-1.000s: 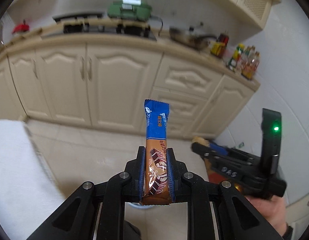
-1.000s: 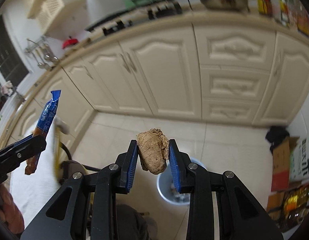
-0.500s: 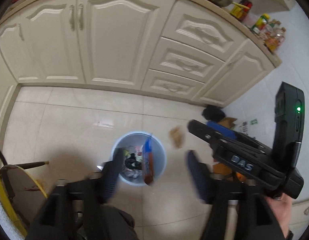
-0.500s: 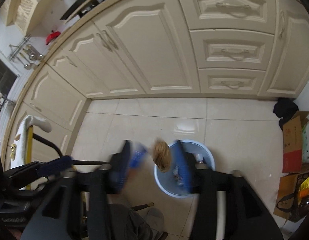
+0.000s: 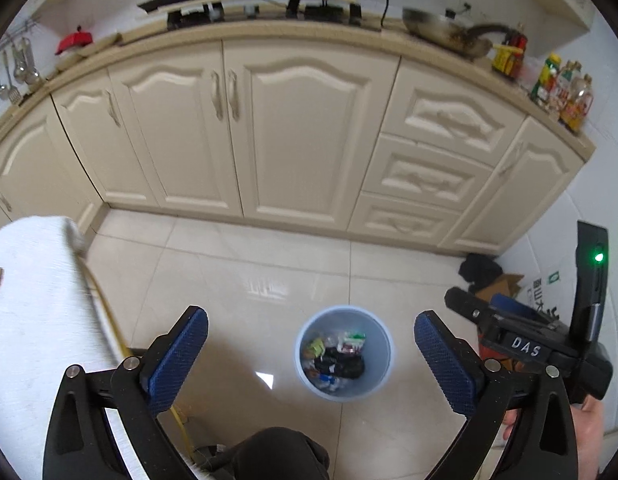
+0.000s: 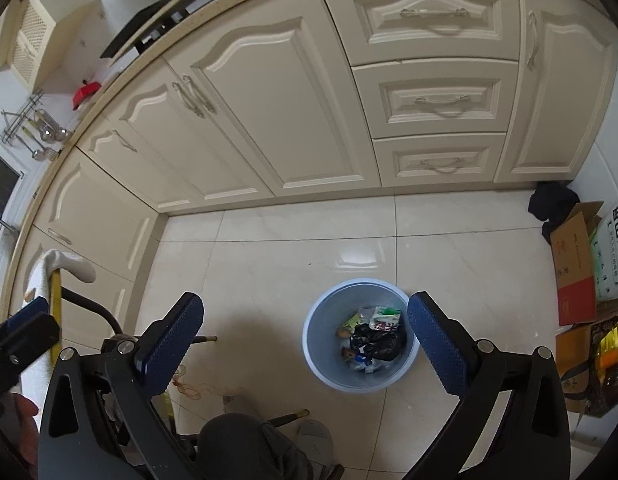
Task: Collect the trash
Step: 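Return both tools from the bin to the table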
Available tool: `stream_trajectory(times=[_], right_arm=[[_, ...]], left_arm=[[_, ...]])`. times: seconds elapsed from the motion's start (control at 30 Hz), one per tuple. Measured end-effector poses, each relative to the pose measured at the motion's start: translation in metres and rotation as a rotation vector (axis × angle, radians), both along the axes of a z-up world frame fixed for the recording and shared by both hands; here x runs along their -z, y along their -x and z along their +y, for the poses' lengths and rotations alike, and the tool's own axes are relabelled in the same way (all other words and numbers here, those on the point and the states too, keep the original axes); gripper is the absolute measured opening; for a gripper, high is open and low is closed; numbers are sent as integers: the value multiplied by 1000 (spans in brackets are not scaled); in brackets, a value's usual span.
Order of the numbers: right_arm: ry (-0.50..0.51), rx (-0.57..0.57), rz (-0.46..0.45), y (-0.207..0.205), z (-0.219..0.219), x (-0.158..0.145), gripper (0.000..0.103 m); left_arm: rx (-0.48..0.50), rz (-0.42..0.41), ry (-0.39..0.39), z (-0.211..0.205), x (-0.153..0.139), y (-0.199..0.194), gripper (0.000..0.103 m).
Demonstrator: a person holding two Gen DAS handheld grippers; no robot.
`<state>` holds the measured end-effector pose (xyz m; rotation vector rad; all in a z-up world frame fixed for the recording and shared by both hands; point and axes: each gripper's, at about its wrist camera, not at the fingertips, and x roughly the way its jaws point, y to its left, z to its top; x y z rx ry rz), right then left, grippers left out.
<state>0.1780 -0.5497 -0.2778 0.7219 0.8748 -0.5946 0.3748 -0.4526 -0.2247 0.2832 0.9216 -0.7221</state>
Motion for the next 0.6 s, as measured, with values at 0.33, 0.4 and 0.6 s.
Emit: stream_trajectory(times=[0.33,0.4,0.6], right_arm=[[93,-55,-86,-12,56,-75,103],[111,-77,-109,-16,71,-92,103],[182,-163,-168,-37,120,-137,103]], left_arm=[[-30,-119,130,116,-66,58,102],[-39,-139,158,148,-79,69,102],[-97,-211,219,236,-107,101,102]])
